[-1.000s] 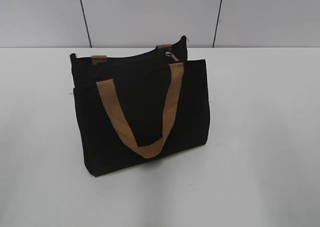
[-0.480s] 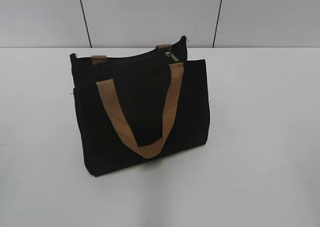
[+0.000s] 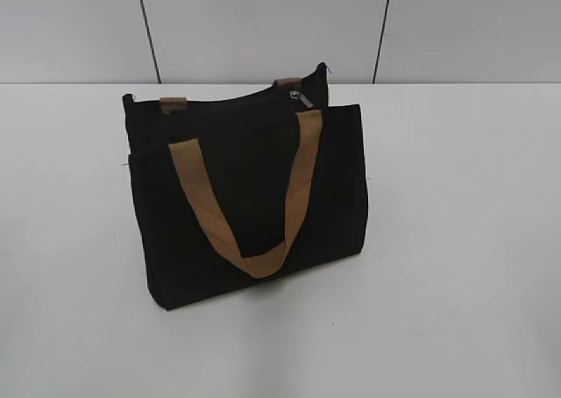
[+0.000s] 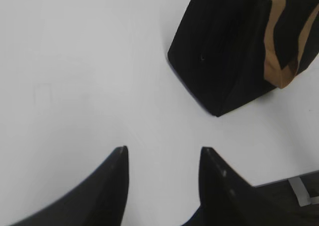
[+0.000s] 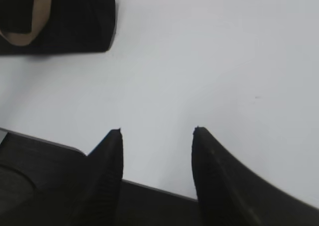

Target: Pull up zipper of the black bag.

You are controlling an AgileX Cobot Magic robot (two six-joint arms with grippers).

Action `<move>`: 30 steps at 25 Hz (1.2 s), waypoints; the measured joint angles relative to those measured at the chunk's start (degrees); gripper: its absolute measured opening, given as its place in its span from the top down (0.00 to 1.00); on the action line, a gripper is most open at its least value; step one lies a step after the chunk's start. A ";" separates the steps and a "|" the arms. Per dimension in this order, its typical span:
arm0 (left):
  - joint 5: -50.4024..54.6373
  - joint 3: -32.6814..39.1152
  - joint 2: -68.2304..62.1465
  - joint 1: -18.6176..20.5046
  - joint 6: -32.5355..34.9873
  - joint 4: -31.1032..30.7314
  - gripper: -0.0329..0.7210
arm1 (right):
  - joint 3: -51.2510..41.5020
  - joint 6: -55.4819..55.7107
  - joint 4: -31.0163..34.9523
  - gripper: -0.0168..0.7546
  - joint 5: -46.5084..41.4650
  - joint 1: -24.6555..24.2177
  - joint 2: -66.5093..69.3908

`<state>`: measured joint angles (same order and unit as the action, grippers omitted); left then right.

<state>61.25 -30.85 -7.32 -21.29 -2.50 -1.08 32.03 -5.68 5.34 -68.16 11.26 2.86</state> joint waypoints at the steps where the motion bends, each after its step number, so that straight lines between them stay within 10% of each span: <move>1: -0.22 0.26 0.00 0.00 0.34 0.14 0.49 | -1.45 0.00 -0.06 0.51 0.08 0.00 0.00; 30: -0.50 0.61 0.00 0.00 1.30 0.57 0.58 | -4.38 0.05 -0.78 0.51 5.20 0.00 0.00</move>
<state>60.75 -30.24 -7.32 -21.29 -1.21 -0.51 27.65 -5.63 4.56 -62.97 11.26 2.86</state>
